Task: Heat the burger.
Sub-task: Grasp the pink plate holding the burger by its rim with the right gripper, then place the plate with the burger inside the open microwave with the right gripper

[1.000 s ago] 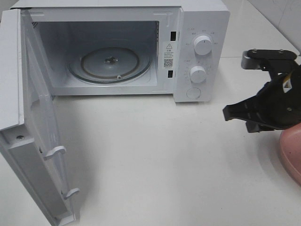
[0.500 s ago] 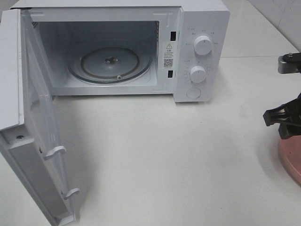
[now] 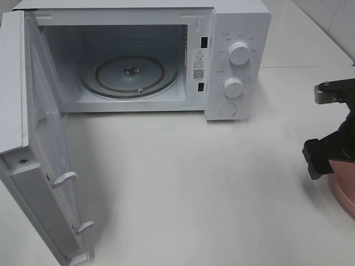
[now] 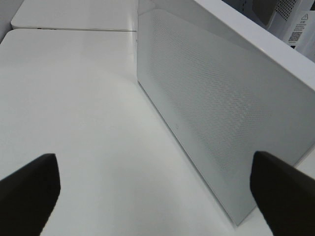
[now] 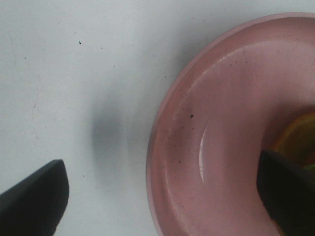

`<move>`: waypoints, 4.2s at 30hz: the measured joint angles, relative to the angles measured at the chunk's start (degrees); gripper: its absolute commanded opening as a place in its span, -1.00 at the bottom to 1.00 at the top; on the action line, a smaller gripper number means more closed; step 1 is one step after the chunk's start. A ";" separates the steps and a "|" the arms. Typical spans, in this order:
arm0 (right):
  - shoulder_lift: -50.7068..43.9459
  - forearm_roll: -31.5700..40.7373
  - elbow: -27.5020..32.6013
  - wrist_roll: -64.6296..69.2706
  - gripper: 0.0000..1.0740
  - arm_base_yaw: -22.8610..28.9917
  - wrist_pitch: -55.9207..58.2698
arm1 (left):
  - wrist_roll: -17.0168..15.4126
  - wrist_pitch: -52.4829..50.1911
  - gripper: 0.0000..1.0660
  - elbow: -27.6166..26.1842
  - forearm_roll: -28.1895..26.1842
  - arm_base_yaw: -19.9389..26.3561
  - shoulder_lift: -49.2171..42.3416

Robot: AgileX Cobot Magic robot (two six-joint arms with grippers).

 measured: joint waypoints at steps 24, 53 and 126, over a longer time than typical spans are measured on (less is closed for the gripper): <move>12.26 -0.23 -0.23 2.46 0.68 -0.17 -6.19 | 0.00 0.00 0.83 0.00 0.00 0.00 0.00; 12.95 -4.01 -0.69 4.07 -1.00 -0.17 -4.18 | 0.00 0.00 0.83 0.00 0.00 0.00 0.00; -13.12 -13.52 9.05 18.62 -1.00 52.77 25.55 | 0.00 0.00 0.83 0.00 0.00 0.00 0.00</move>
